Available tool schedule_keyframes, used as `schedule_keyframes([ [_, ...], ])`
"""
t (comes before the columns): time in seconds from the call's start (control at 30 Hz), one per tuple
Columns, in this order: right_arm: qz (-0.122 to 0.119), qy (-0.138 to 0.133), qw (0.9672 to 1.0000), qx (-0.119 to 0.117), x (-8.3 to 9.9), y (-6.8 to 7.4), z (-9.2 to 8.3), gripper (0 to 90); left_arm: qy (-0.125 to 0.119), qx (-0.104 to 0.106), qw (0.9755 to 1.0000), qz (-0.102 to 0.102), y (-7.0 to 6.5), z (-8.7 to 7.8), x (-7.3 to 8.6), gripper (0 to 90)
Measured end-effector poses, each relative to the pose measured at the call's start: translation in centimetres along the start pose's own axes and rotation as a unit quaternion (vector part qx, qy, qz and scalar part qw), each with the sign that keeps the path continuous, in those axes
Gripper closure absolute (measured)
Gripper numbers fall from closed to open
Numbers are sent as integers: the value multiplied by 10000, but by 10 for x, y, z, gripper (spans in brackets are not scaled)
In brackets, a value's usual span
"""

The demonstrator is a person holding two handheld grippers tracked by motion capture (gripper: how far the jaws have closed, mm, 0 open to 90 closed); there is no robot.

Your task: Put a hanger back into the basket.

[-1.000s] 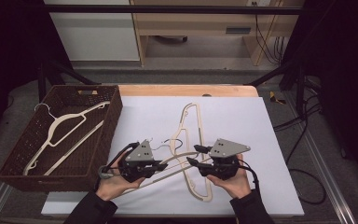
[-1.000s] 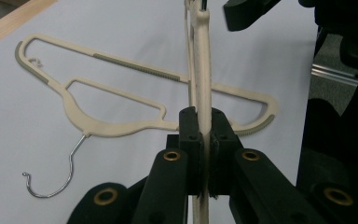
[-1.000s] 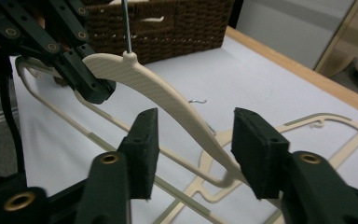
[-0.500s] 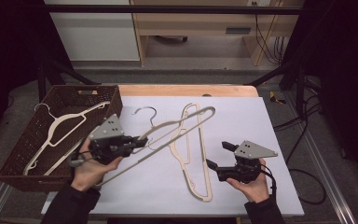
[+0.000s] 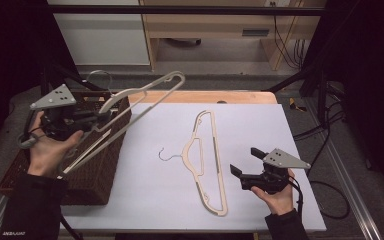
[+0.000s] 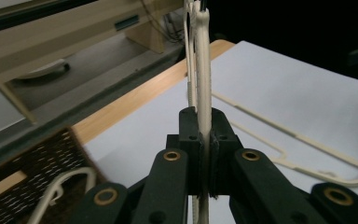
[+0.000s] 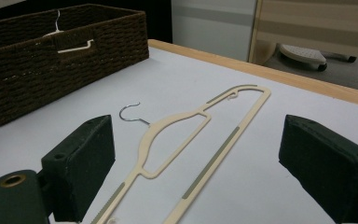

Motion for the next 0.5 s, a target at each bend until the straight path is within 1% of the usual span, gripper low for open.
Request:
schedule_keyframes([
  [0.03, 1, 10, 10000, -3, 0, 0, 1, 106, 22, -86, 10000, -21, 11, -3, 3, 863],
  [0.07, -17, 7, 10000, -4, 0, 0, 1, 105, -6, -198, 9997, -155, 29, -6, 8, 863],
  [0.1, -17, 7, 10000, -4, 0, 0, 1, 105, -6, -198, 9997, -155, 29, -6, 8, 863],
  [0.13, -15, 21, 10000, -20, 1, 1, 2, 103, 29, -300, 9992, -254, 46, -10, 14, 863],
  [0.17, -10, 38, 10000, -1, 1, 1, 3, 103, 29, -300, 9992, -254, 46, -10, 14, 863],
  [0.23, -24, 48, 10000, -24, 1, 1, 3, 102, 94, -427, 9986, -296, 63, -13, 21, 862],
  [0.27, -33, 50, 10000, -17, 1, 1, 3, 102, 130, -464, 9984, -295, 68, -14, 24, 863],
  [0.3, -37, 52, 10000, -10, 2, 1, 4, 102, 168, -499, 9979, -371, 79, -15, 30, 863],
  [0.33, -35, 56, 10000, -17, 2, 1, 4, 102, 214, -505, 9977, -395, 85, -17, 34, 863],
  [0.37, -55, 67, 10000, -29, 2, 1, 4, 102, 214, -505, 9977, -395, 85, -17, 34, 863],
  [0.5, -57, 75, 9999, -38, 2, 2, 4, 101, 314, -624, 9958, -592, 103, -20, 49, 863],
])
Point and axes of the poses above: each handheld gripper's, and its own axes: z roughly forward along the jaws, x roughly out of its underside, y roughly to its left, the point moved 9 cm from there along z, roughly forward along the jaws, and after that the axes turned 8 degrees about -z, right-handed, at the moved point
